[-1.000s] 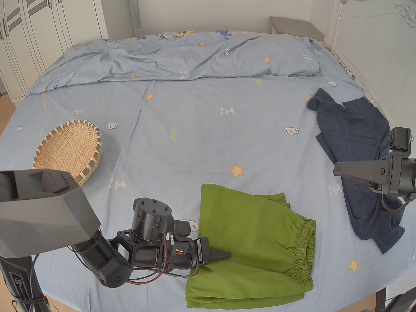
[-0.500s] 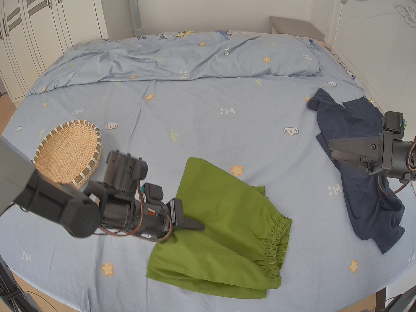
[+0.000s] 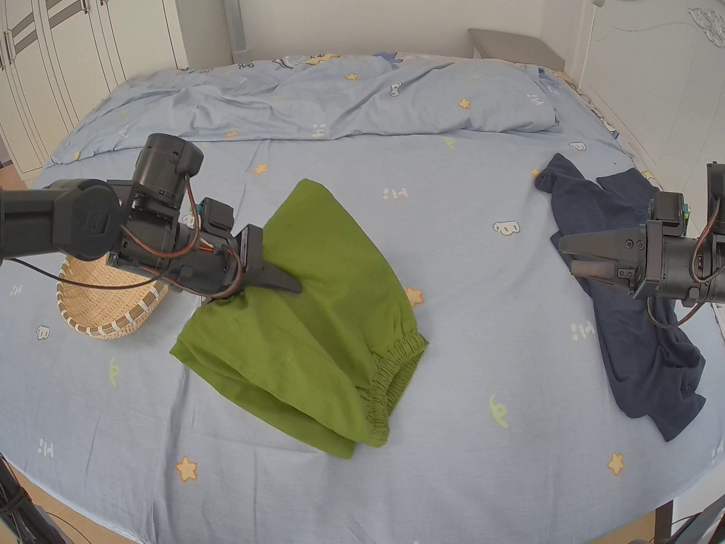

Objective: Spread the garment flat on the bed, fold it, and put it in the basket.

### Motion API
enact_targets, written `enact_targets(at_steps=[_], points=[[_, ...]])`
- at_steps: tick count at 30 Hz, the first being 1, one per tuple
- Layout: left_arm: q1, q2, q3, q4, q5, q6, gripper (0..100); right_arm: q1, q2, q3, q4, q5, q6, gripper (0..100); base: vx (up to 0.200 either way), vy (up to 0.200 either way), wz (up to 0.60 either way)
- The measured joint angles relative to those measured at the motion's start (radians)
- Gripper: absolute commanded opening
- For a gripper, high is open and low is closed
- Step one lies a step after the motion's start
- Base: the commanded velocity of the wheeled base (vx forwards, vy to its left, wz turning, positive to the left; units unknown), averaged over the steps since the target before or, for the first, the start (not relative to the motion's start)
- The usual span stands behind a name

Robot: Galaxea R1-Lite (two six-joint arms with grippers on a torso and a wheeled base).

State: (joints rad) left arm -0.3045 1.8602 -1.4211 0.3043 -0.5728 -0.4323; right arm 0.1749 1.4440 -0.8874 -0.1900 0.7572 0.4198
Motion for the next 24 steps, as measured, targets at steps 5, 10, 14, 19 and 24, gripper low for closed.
enact_targets(at_steps=[5, 10, 14, 19, 24], points=[[0.029, 0.004, -0.043, 0.004, -0.002, 0.007, 0, -0.001, 0.012, -0.003, 0.002, 0.001, 0.0, 100, 0.0, 0.2, 0.0], [0.029, 0.004, -0.044, 0.003, -0.001, 0.01, 0, -0.002, 0.016, -0.003, 0.002, 0.001, 0.0, 100, 0.0, 0.2, 0.0], [0.029, 0.004, -0.044, 0.003, -0.001, 0.01, 0, -0.005, 0.016, -0.004, 0.002, 0.001, 0.0, 100, 0.0, 0.2, 0.0], [0.029, 0.004, -0.041, 0.002, -0.001, 0.013, 0, -0.006, 0.017, -0.004, 0.002, 0.002, 0.0, 100, 0.0, 0.2, 0.0], [0.026, 0.007, -0.037, 0.001, 0.0, 0.015, 0, -0.008, 0.017, -0.004, 0.001, 0.002, 0.0, 100, 0.0, 0.16, 0.0]])
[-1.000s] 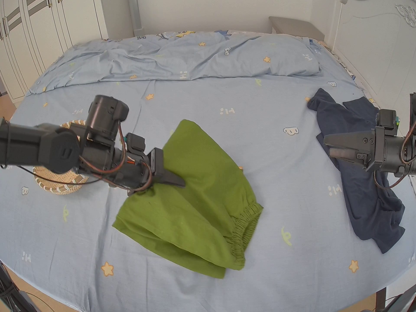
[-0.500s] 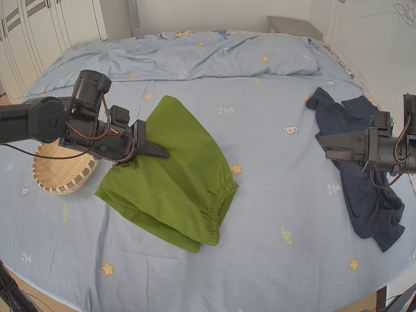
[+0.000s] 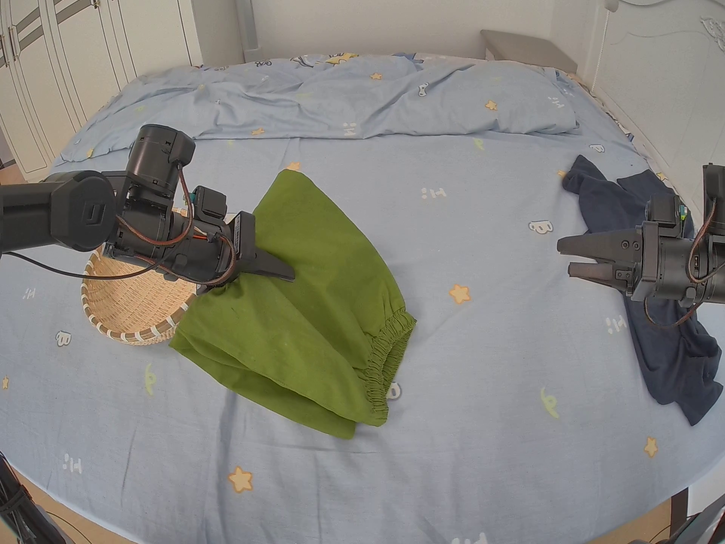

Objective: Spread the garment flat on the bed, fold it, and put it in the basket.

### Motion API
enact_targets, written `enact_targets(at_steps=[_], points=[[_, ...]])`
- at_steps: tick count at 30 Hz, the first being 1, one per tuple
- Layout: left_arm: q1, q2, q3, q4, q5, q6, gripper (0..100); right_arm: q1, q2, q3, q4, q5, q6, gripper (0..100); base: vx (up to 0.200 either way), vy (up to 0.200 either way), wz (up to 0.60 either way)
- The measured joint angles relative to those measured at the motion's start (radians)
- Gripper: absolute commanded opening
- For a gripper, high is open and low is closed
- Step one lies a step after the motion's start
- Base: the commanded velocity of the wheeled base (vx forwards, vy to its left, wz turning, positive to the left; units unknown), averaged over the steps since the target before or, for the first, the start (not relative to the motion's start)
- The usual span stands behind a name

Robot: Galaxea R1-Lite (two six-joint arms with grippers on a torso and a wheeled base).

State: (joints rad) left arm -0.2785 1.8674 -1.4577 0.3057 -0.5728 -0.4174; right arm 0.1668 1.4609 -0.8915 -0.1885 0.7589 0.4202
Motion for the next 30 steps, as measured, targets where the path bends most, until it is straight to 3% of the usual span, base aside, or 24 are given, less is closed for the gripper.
enact_targets(at_steps=[18, 30], points=[[0.001, -0.02, 0.053, -0.014, 0.014, 0.102, 0, 0.001, -0.001, 0.002, 0.0, -0.001, 0.0, 100, 0.0, 0.0, 0.0], [0.029, -0.111, 0.087, -0.138, 0.017, 0.097, 0, 0.0, -0.002, 0.002, 0.0, -0.002, 0.0, 100, 0.0, 0.0, 0.0]])
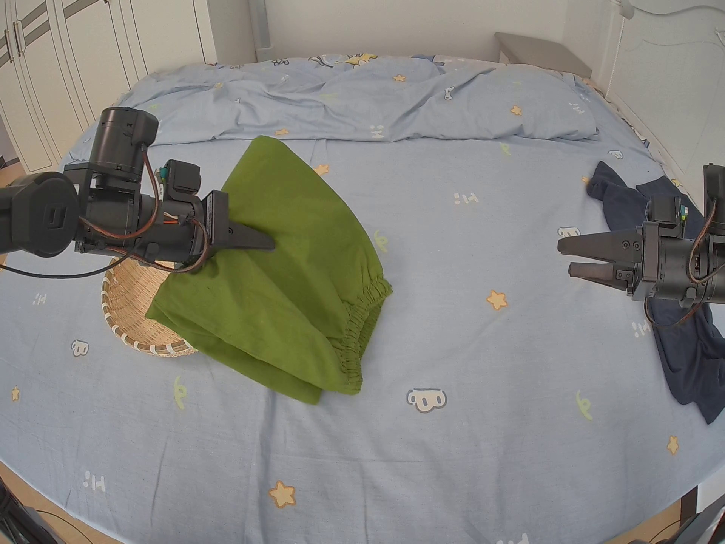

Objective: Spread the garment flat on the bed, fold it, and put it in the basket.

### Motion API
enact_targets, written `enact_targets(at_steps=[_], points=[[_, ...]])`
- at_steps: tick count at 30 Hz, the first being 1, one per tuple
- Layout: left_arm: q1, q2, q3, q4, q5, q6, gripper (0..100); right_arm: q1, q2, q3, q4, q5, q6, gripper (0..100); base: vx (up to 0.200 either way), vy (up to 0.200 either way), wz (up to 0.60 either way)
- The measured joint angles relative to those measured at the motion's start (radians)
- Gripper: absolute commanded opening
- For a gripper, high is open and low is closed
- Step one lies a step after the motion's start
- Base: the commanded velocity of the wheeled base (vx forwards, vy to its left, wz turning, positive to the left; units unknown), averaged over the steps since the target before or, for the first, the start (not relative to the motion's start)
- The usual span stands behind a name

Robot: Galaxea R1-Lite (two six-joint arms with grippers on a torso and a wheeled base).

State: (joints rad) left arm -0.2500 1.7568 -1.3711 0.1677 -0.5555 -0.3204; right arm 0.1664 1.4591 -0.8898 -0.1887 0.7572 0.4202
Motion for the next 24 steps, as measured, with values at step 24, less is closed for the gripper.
enact_targets(at_steps=[24], points=[[0.178, -0.101, 0.241, -0.657, 0.105, -0.126, 0, -0.002, -0.003, 0.0, -0.001, 0.0, 0.0, 100, 0.0, 0.0, 0.0]])
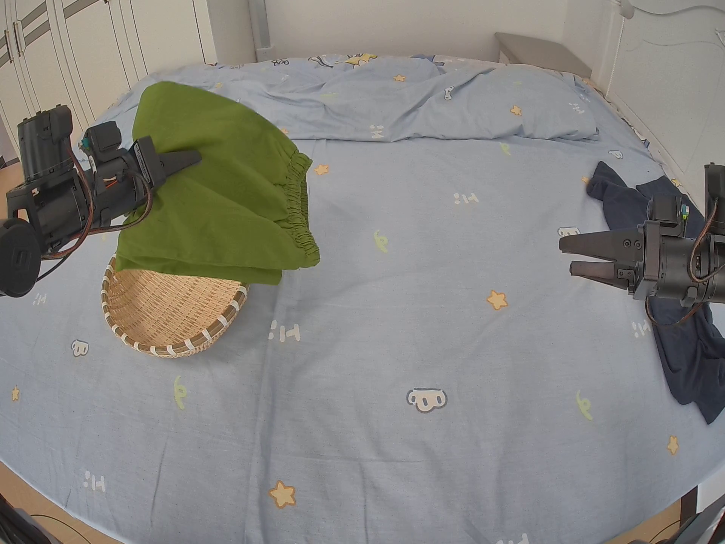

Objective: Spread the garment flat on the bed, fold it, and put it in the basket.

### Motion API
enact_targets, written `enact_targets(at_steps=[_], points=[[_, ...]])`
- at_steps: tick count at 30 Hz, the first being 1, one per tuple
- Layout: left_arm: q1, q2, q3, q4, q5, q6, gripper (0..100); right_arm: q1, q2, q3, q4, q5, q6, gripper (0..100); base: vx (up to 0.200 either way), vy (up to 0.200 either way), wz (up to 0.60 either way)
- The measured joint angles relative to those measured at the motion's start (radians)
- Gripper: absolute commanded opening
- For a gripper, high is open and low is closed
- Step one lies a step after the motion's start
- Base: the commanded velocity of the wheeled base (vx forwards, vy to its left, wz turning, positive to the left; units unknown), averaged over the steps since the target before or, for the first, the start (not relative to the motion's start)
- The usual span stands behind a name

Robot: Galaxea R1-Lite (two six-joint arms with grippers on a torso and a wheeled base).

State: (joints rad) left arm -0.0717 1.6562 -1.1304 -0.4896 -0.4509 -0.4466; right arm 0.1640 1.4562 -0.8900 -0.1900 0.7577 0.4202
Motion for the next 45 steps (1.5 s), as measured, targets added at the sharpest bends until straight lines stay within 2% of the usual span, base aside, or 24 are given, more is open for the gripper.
enact_targets(at_steps=[14, 22, 28, 36, 37, 45], points=[[0.164, 0.012, 0.177, -0.009, 0.008, -0.063, 0, 0.006, -0.013, 0.001, 0.001, 0.001, 0.0, 100, 0.0, 0.0, 0.0], [0.233, 0.101, 0.267, -0.062, 0.009, -0.068, 0, 0.01, -0.031, 0.008, 0.001, 0.002, 0.0, 100, 0.0, 0.0, 0.0], [0.263, 0.198, 0.276, -0.148, 0.009, -0.07, 0, 0.01, -0.04, 0.01, 0.003, 0.007, 0.001, 100, 0.0, 0.0, 0.0], [0.272, 0.262, 0.216, -0.147, 0.01, -0.076, 0, 0.01, -0.047, 0.011, 0.002, 0.008, 0.001, 100, 0.0, 0.0, 0.0], [0.272, 0.268, 0.205, -0.14, 0.01, -0.077, 100, 0.01, -0.047, 0.011, 0.002, 0.008, 0.002, 100, 0.0, 0.0, 0.0], [0.272, 0.289, 0.136, -0.034, 0.015, -0.081, 100, 0.012, -0.047, 0.013, 0.002, 0.008, 0.001, 100, 0.0, 0.0, 0.0]])
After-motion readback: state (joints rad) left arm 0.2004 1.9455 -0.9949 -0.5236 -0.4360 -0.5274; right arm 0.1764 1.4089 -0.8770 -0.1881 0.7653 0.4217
